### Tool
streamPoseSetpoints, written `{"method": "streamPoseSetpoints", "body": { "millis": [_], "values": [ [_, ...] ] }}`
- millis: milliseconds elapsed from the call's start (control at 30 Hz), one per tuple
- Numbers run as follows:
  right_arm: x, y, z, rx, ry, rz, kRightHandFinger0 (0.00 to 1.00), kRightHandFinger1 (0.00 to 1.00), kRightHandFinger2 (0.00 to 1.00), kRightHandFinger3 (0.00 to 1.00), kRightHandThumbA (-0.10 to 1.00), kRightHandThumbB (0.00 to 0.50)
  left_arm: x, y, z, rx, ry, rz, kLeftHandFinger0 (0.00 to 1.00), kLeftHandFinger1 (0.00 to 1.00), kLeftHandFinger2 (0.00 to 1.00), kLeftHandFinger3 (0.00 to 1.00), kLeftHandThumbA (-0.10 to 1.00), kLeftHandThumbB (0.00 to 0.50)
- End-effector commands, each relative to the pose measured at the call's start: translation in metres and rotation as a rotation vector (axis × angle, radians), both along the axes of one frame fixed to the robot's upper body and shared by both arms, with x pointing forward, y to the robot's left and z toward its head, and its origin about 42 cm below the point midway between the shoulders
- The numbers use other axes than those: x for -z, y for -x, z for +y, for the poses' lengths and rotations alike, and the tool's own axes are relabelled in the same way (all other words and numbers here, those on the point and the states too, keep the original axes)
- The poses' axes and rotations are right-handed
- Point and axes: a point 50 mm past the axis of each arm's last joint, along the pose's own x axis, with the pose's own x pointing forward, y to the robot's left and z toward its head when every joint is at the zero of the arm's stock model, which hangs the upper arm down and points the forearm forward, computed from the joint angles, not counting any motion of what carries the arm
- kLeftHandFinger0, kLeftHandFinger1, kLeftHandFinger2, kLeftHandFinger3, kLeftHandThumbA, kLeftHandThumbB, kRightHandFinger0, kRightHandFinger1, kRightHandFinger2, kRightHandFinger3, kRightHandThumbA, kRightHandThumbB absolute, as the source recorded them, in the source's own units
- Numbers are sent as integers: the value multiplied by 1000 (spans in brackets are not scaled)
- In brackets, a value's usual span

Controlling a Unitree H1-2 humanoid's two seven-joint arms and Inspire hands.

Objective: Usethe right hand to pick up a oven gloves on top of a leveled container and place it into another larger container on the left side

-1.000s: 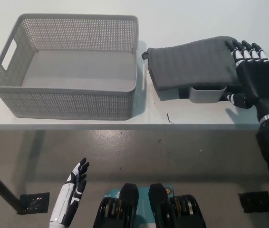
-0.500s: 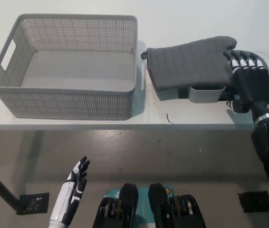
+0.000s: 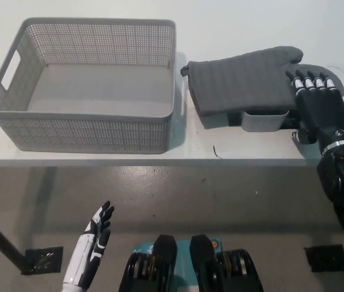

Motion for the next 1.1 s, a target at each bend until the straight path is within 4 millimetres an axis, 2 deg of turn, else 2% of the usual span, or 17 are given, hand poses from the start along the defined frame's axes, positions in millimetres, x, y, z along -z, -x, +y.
{"method": "streamPoseSetpoints", "body": {
  "millis": [0, 133, 167, 200, 233, 267, 300, 333, 400, 433, 500, 567, 633, 767, 867, 967, 1067],
  "values": [
    [-44, -24, 7, 0, 34, -138, 1000, 1000, 1000, 1000, 1000, 402, -7, -1, 3, -11, 1, -58, 1000, 1000, 1000, 1000, 1000, 99],
    [-34, -41, 7, 11, 76, -159, 1000, 1000, 1000, 1000, 1000, 397, -4, 4, 1, -8, 13, -47, 1000, 1000, 1000, 1000, 1000, 90],
    [-33, -45, 6, -7, 51, -211, 1000, 1000, 1000, 1000, 960, 390, -4, 4, 1, -8, 18, -47, 1000, 1000, 1000, 1000, 1000, 85],
    [-32, -46, 6, -31, 31, -309, 1000, 1000, 1000, 1000, 815, 396, -4, 4, 1, -7, 21, -46, 1000, 1000, 1000, 1000, 1000, 83],
    [-32, -47, 6, -51, 23, -386, 1000, 1000, 1000, 1000, 779, 387, -4, 4, 1, -7, 20, -47, 1000, 1000, 1000, 1000, 1000, 83],
    [-30, -45, 5, -89, -21, -532, 736, 607, 687, 798, 547, 356, -4, 6, 2, -1, 9, -44, 1000, 1000, 1000, 1000, 1000, 75],
    [-31, -44, 5, -110, -28, -613, 434, 394, 512, 593, 457, 322, -3, 6, 2, -1, 8, -43, 1000, 1000, 1000, 1000, 1000, 75],
    [-35, -42, 6, -166, -56, -710, 24, 121, 226, 277, 230, 248, -2, 6, 2, -3, 7, -40, 1000, 1000, 1000, 1000, 1000, 83],
    [-39, -42, 9, -182, -105, -734, 0, 7, 193, 211, 84, 217, -1, 5, 2, -5, 3, -37, 1000, 1000, 1000, 1000, 1000, 95],
    [-43, -44, 12, -190, -138, -746, 0, 1, 200, 201, 51, 203, -2, 3, 1, -7, 6, -39, 1000, 1000, 1000, 1000, 1000, 101],
    [-44, -45, 13, -195, -166, -754, 0, 0, 268, 251, 8, 162, -2, 3, 0, -5, 6, -40, 1000, 1000, 1000, 1000, 1000, 98],
    [-43, -44, 12, -203, -184, -758, 0, 0, 368, 403, -97, 132, -2, 3, 0, 0, 10, -40, 1000, 1000, 1000, 1000, 1000, 93],
    [-41, -42, 11, -210, -234, -766, 0, 0, 415, 468, -100, 151, -2, 4, 0, 1, 17, -38, 1000, 1000, 1000, 1000, 1000, 104],
    [-39, -41, 9, -214, -273, -761, 0, 31, 493, 564, -100, 110, -2, 4, 0, 6, 5, -37, 1000, 1000, 1000, 1000, 1000, 103],
    [-41, -42, 8, -211, -282, -773, 0, 34, 501, 561, -100, 127, -3, 3, 1, 10, 6, -38, 1000, 1000, 1000, 1000, 1000, 100],
    [-54, -42, 7, -227, -283, -825, 0, 24, 505, 580, -100, 132, -3, 2, 1, 7, 8, -39, 1000, 1000, 1000, 1000, 1000, 105],
    [-85, -44, 7, -250, -274, -939, 0, 13, 502, 564, -100, 119, -6, -3, 2, 2, 12, -50, 1000, 1000, 1000, 1000, 1000, 105]
  ]
}}
